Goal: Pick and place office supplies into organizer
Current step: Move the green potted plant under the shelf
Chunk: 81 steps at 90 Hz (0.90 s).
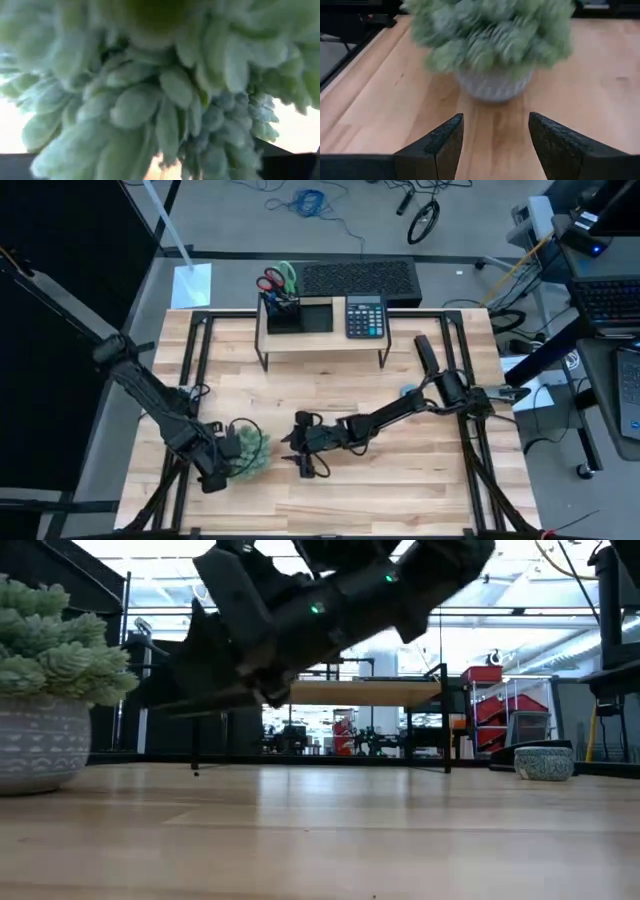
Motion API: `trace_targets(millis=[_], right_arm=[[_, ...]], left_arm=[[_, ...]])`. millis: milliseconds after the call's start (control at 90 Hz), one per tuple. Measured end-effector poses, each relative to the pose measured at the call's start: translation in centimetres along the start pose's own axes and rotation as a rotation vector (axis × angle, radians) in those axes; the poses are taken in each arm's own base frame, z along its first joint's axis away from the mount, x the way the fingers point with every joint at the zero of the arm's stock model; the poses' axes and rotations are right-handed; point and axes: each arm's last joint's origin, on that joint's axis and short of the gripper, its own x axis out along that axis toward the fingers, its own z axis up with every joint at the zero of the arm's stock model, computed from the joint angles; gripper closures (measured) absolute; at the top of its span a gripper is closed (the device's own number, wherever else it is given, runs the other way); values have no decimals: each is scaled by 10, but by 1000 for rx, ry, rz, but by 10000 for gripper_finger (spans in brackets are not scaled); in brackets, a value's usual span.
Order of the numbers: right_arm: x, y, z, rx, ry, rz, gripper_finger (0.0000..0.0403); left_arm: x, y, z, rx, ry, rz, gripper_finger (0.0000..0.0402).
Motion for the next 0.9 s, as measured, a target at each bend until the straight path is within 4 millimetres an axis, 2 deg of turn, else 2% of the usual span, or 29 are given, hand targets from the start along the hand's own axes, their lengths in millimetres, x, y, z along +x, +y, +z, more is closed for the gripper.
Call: trace_targets(millis=[256,489,644,900], right_arm=[[0,1,-1,4,14,0,195],[0,-4,-3,13,34,-23,195],[-1,-15,-4,40,76,-53,195],[-16,-41,4,16,193,-141,195]], left_arm=[[8,5,17,-31,-91,60,235],[8,11,38,-25,-194,44,235],[8,21,49,-36,-210,54,235],[7,41,68,-39,-254,121,235]])
